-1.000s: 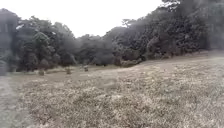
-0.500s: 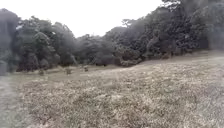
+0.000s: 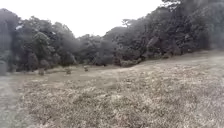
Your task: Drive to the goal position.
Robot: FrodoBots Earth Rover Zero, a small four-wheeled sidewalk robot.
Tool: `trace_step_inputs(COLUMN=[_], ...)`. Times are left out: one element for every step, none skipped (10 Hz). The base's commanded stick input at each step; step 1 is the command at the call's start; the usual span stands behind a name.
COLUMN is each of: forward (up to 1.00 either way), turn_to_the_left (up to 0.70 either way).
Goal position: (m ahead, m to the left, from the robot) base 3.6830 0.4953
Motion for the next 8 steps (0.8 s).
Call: trace_step_inputs(forward=[0.0, 0.0, 0.0, 0.45, 0.45, 0.45, 0.45, 0.45], turn_to_the_left=[0.0, 0.0, 0.0, 0.0, 0.0, 0.0, 0.0, 0.0])
